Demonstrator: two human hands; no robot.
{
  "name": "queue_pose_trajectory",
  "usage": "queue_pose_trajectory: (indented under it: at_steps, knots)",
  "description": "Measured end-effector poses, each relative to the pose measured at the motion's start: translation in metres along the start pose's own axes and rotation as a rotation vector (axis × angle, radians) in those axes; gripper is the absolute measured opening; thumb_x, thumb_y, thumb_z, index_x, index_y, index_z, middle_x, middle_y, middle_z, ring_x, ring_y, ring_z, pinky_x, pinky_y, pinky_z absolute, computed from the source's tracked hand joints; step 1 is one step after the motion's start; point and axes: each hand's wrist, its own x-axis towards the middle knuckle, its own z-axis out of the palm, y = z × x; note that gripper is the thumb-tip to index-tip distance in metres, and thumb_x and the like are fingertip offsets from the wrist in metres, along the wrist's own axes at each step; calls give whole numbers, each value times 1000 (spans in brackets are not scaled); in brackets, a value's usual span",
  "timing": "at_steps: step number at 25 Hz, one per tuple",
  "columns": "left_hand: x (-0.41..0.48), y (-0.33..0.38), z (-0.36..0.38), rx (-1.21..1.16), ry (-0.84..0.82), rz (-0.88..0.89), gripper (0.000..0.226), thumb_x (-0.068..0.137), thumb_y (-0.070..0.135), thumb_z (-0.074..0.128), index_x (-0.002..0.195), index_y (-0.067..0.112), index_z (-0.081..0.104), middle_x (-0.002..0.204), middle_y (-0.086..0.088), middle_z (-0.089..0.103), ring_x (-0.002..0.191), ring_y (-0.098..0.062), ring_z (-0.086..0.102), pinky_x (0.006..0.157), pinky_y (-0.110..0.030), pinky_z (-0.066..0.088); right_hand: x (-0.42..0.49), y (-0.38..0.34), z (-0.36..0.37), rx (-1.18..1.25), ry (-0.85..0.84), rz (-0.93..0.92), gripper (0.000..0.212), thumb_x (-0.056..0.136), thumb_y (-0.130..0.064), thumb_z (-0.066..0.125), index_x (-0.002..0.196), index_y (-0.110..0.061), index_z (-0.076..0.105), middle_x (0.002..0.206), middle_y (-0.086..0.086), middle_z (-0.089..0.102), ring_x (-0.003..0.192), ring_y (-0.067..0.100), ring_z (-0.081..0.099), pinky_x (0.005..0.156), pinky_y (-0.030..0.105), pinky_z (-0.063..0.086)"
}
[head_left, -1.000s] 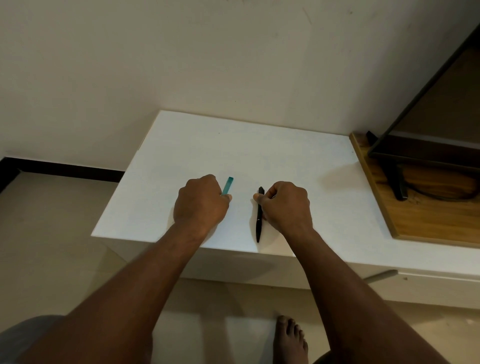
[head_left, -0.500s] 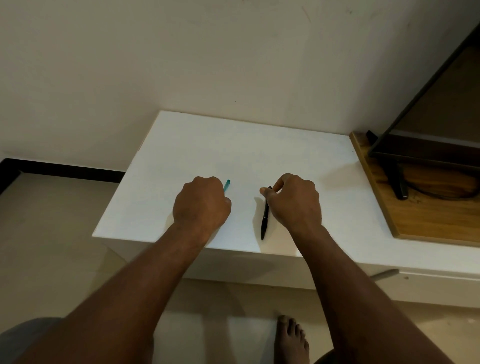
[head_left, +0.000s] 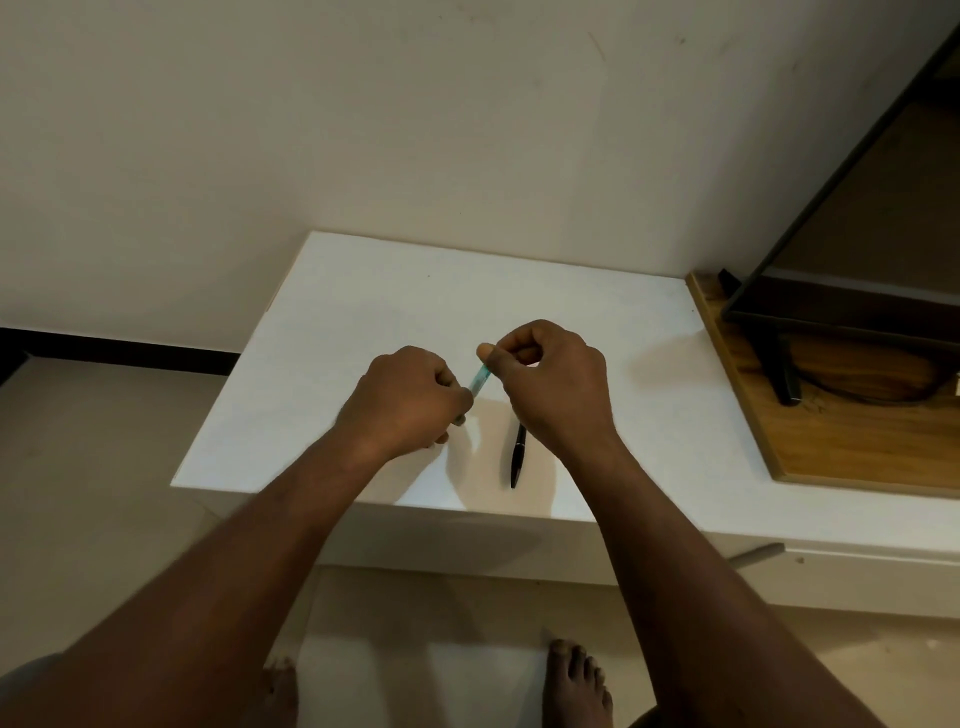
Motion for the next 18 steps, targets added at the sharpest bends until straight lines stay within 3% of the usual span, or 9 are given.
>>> queue_pose_trajectory:
  at_steps: [3, 7, 13, 18]
  knots:
    - [-8, 4, -10, -89, 1, 59, 12, 89, 25, 70, 79, 23, 75, 68, 12, 77, 57, -3, 73, 54, -25, 59, -1, -6, -5, 220, -54, 44, 12, 94, -37, 78, 93, -25, 76, 83, -6, 78, 73, 10, 77, 68, 29, 56]
    - [-22, 3, -21, -181, -8, 103, 10, 93, 26, 71, 85, 23, 75, 75, 12, 79, 64, -7, 76, 60, -28, 62, -5, -10, -7, 250, -23, 10, 13, 93, -31, 80, 102, -25, 74, 83, -5, 77, 72, 10, 77, 70, 29, 59]
    - [-49, -3, -30, -244, 47, 104, 8, 97, 26, 69, 95, 21, 74, 84, 7, 80, 70, -10, 76, 61, -25, 59, -12, -19, -11, 528, -256, 96, 6, 94, -22, 78, 96, -17, 80, 91, -1, 83, 75, 9, 77, 67, 24, 55]
    - [-69, -8, -27, -587, 142, 72, 12, 95, 37, 68, 100, 28, 74, 87, 9, 81, 79, -11, 77, 60, -22, 59, -23, -29, -5, 632, -351, 38, 4, 94, -23, 78, 94, -19, 79, 87, -5, 81, 74, 6, 74, 63, 16, 55]
